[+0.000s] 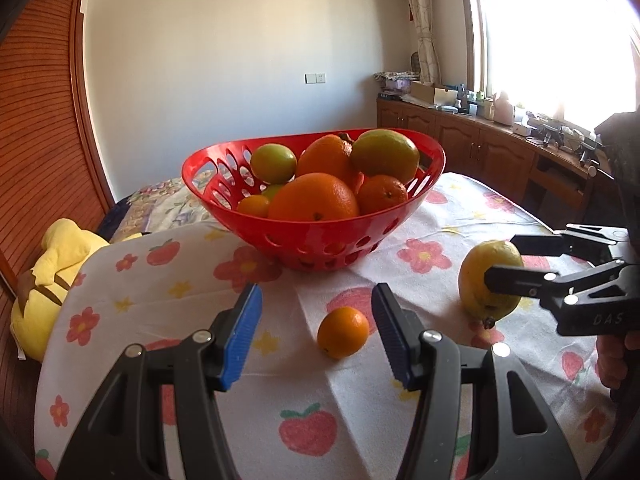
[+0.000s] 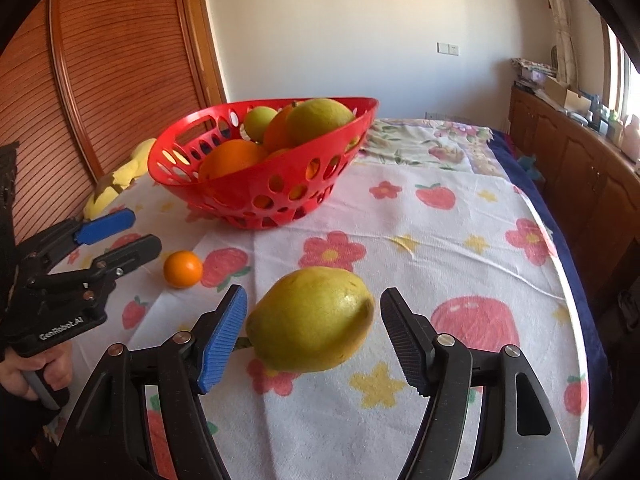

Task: Organize fruits
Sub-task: 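Grasp the small tangerine with the left tool while the right tool grasps the large yellow pear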

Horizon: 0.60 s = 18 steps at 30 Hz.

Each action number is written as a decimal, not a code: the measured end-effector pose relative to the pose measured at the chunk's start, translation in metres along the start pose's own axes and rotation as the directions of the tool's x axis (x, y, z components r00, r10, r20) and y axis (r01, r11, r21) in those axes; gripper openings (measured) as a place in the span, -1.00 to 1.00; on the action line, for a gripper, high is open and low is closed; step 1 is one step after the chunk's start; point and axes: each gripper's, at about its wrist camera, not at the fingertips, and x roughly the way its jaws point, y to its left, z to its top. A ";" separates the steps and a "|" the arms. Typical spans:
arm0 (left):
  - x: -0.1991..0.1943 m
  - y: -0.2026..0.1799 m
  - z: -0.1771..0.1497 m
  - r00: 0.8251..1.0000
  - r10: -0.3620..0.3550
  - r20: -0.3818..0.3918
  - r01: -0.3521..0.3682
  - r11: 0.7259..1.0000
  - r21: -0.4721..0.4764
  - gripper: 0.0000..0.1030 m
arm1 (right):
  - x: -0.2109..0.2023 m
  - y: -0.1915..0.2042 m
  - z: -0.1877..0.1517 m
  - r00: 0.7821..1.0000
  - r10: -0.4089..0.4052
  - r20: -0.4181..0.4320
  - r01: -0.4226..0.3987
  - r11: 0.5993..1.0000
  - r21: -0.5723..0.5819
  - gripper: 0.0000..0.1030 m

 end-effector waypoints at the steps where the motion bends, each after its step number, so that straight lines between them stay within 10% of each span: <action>1: 0.000 -0.001 0.000 1.000 0.004 0.000 -0.004 1.000 0.003 0.10 | 0.002 0.000 0.000 1.000 0.001 -0.007 -0.001 1.000 0.000 0.42; 18: 0.005 -0.001 -0.002 1.000 0.016 -0.014 -0.016 1.000 0.005 0.10 | 0.021 0.003 -0.008 0.998 0.007 -0.064 -0.007 1.000 -0.002 0.44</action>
